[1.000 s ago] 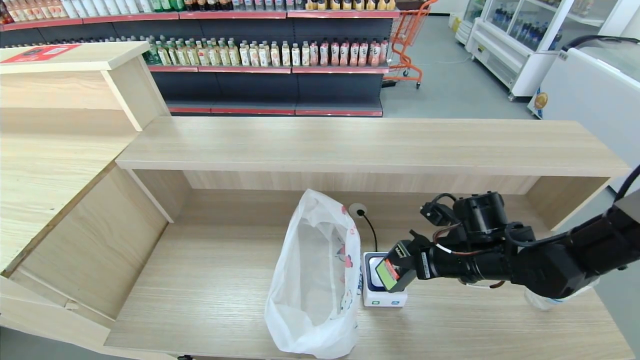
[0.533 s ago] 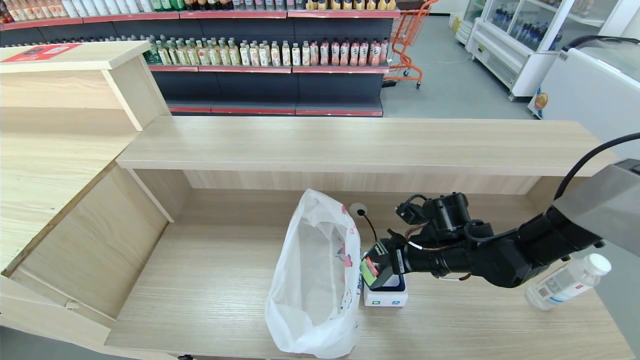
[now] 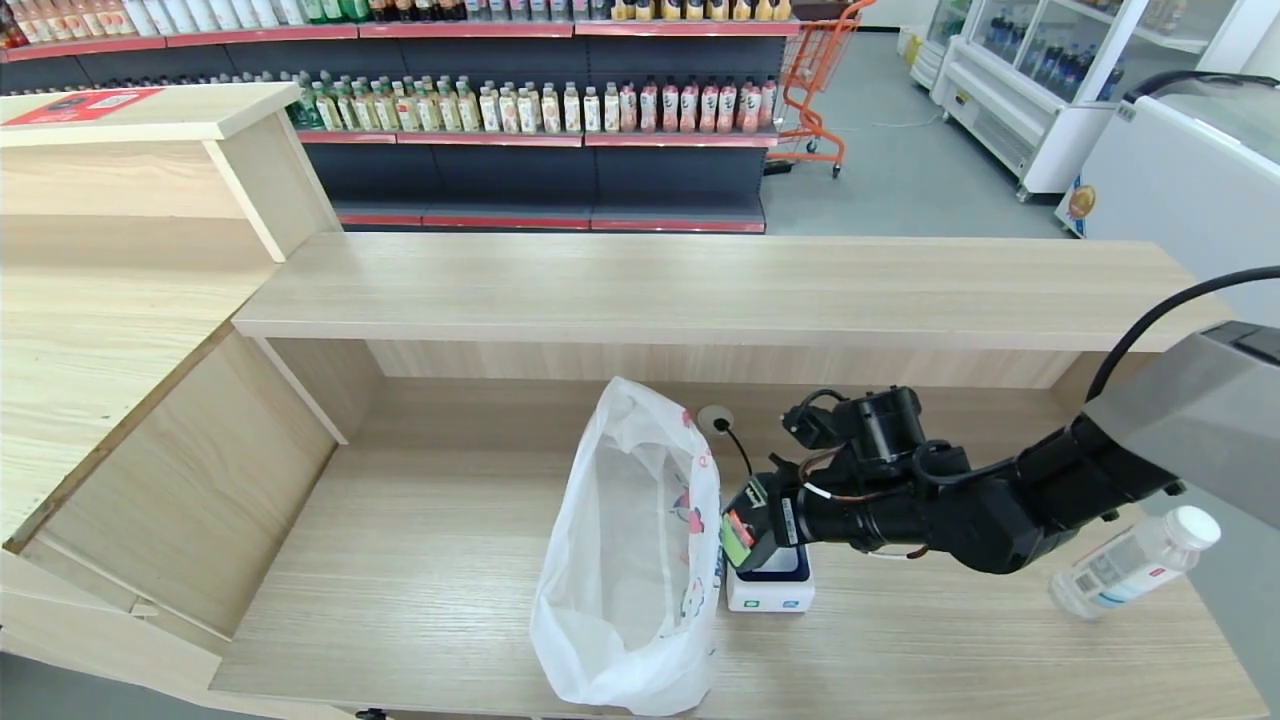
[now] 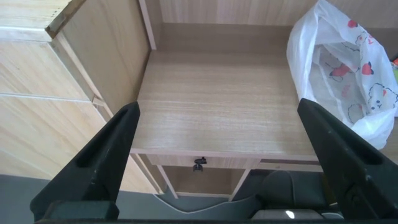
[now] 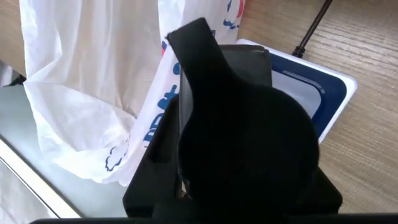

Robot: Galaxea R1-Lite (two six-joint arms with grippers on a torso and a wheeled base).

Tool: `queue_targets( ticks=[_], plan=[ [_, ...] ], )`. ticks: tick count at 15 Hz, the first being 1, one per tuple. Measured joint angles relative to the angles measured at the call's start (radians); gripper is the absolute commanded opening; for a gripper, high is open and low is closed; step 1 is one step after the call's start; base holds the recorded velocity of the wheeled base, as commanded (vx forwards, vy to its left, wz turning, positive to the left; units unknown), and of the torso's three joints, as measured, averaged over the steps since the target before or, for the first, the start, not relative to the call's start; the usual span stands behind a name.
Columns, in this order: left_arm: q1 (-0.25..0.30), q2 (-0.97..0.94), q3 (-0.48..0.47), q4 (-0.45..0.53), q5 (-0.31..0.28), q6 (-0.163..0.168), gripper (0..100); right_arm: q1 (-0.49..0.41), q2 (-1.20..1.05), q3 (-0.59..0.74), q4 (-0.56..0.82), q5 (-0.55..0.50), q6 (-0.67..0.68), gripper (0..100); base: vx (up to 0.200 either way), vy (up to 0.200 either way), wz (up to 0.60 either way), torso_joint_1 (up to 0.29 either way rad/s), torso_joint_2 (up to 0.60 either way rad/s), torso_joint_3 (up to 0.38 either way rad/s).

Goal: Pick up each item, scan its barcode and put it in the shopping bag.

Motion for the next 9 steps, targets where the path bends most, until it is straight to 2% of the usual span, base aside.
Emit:
queue_targets(
  ticks=[6, 9],
  plan=[
    [0.0, 0.0, 0.0, 0.0, 0.0, 0.0, 100, -0.001, -0.094, 0.021, 0.012, -0.001, 0.034, 0, 0.0, 0.0, 0.0, 0.0, 0.0, 0.0],
    [0.0, 0.0, 0.0, 0.0, 0.0, 0.0, 100, 0.005, -0.26, 0.009, 0.137, -0.001, -0.026, 0, 0.0, 0.0, 0.0, 0.0, 0.0, 0.0]
  ],
)
